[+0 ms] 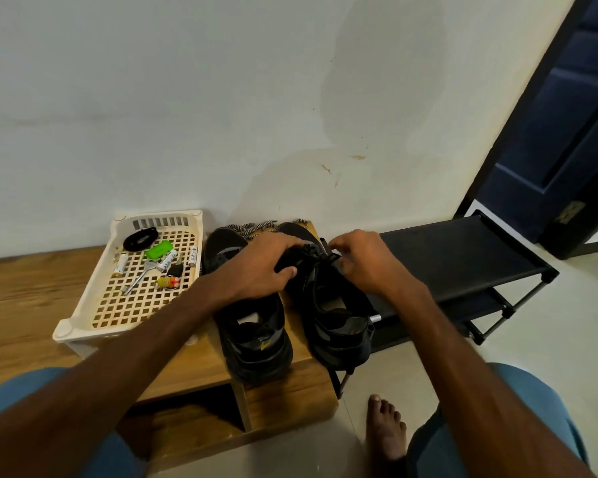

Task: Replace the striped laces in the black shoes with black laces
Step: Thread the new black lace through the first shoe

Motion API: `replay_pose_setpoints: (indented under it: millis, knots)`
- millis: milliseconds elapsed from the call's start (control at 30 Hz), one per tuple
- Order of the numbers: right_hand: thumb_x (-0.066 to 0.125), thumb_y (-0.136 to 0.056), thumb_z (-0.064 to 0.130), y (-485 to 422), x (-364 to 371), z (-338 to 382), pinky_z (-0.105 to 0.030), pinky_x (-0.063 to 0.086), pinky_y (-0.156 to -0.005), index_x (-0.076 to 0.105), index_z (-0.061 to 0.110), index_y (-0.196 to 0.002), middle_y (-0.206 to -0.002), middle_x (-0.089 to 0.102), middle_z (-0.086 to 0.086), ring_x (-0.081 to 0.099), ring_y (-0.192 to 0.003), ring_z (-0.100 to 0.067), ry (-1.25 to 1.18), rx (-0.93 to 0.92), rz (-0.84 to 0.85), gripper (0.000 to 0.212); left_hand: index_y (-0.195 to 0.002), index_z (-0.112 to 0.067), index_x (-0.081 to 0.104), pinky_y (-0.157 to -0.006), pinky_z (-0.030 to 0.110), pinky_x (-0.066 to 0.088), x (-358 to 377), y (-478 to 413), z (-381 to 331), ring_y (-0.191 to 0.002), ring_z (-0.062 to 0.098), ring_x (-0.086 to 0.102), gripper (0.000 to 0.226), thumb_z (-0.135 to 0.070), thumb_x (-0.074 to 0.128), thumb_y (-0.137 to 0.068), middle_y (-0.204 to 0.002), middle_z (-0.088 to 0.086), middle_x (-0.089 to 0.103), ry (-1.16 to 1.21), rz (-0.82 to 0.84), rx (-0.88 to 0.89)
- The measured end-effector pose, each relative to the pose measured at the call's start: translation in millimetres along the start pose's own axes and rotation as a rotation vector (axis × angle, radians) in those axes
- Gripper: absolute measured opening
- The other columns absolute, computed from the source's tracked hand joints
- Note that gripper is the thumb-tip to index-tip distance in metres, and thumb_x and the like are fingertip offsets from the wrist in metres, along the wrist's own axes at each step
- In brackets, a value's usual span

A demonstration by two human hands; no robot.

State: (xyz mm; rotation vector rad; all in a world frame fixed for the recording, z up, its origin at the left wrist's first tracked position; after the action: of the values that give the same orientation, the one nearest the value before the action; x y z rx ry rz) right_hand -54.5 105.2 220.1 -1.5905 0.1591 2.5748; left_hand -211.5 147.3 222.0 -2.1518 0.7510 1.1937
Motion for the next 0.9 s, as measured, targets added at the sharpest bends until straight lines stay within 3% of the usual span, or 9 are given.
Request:
replay_pose_setpoints:
  millis: [67,133,200,267,367,433,633,800,900]
  knots:
    - [0.051,-0.1,0.002,11,-6,3,-0.031,0.054,-0.097,0.067,0.014,-0.132,-0.128,0.069,-0.009,0.066,-0.112,-0.024,-0.061,-0.004,-0.047,0.038,-0.136,-0.019,0.061,-0.109,0.038,0.041,-15,12,6,-0.128,0.019,0.051,0.047,-0.026,0.071,-0.091,-0.134,0.002,0.063,-0.034,-0.108,-0.071]
    - [0.053,-0.102,0.014,23,-2,10,-0.032,0.053,-0.102,0.06,0.018,-0.141,-0.136,0.065,-0.006,0.063,-0.118,-0.022,-0.121,-0.01,-0.01,0.041,-0.132,-0.018,0.063,-0.11,0.047,0.042,-28,25,18,-0.129,0.029,0.05,0.043,-0.033,0.068,-0.093,-0.133,0.007,0.063,-0.182,-0.126,-0.227]
    - [0.056,-0.098,0.019,32,10,20,-0.04,0.052,-0.105,0.052,0.025,-0.148,-0.141,0.06,-0.006,0.061,-0.122,-0.026,-0.071,-0.019,0.089,0.051,-0.126,-0.019,0.065,-0.106,0.049,0.044,-30,40,30,-0.125,0.033,0.052,0.04,-0.047,0.057,-0.098,-0.129,0.01,0.063,-0.339,-0.036,-0.376]
    - [0.06,-0.091,0.012,36,17,26,-0.047,0.05,-0.108,0.048,0.028,-0.15,-0.143,0.057,-0.008,0.057,-0.126,-0.033,0.04,-0.021,0.13,0.062,-0.13,-0.021,0.061,-0.101,0.048,0.049,-25,53,33,-0.121,0.032,0.056,0.047,-0.055,0.044,-0.102,-0.13,0.011,0.062,-0.313,0.035,-0.442]
    - [0.062,-0.091,0.004,31,12,32,-0.048,0.054,-0.102,0.062,0.025,-0.137,-0.131,0.065,-0.009,0.063,-0.117,-0.034,0.128,-0.004,0.043,0.051,-0.143,-0.022,0.049,-0.099,0.045,0.05,-15,62,26,-0.123,0.031,0.057,0.046,-0.047,0.041,-0.105,-0.139,0.01,0.057,-0.289,0.069,-0.412]
    - [0.061,-0.094,0.003,28,9,32,-0.045,0.058,-0.094,0.071,0.021,-0.125,-0.117,0.07,-0.008,0.068,-0.105,-0.03,0.142,0.034,0.004,0.037,-0.148,-0.022,0.042,-0.098,0.042,0.051,-11,64,25,-0.125,0.031,0.056,0.05,-0.038,0.053,-0.102,-0.14,0.01,0.056,-0.331,0.064,-0.407]
    - [0.062,-0.092,0.001,23,9,47,-0.031,0.051,-0.07,0.073,0.014,-0.099,-0.088,0.067,-0.004,0.069,-0.087,-0.028,0.165,0.064,-0.096,0.019,-0.149,-0.023,0.048,-0.101,0.037,0.05,-17,60,30,-0.127,0.026,0.058,0.072,-0.016,0.078,-0.084,-0.138,0.004,0.063,-0.254,-0.034,-0.291]
    - [0.061,-0.091,0.001,19,10,53,-0.033,0.053,-0.071,0.072,0.017,-0.097,-0.091,0.069,-0.008,0.07,-0.089,-0.032,0.185,0.09,-0.087,0.02,-0.146,-0.027,0.054,-0.105,0.037,0.049,-30,62,33,-0.13,0.022,0.056,0.067,-0.008,0.071,-0.084,-0.139,0.0,0.063,-0.135,-0.13,-0.226]
    - [0.061,-0.091,0.002,18,8,59,-0.032,0.051,-0.07,0.074,0.018,-0.102,-0.094,0.069,-0.008,0.069,-0.09,-0.033,0.153,0.115,-0.095,0.023,-0.146,-0.026,0.054,-0.104,0.036,0.049,-38,66,40,-0.126,0.02,0.06,0.052,-0.024,0.066,-0.095,-0.136,-0.001,0.065,-0.077,-0.176,-0.201]
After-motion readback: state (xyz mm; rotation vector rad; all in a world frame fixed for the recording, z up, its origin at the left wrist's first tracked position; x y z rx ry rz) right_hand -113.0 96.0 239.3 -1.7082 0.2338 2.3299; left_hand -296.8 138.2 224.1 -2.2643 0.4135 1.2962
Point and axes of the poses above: each hand's wrist, its own y-axis away from the middle knuckle, its own x-axis out of the palm, z = x × y, the point moved 9 cm from there along -y, towards the middle knuckle
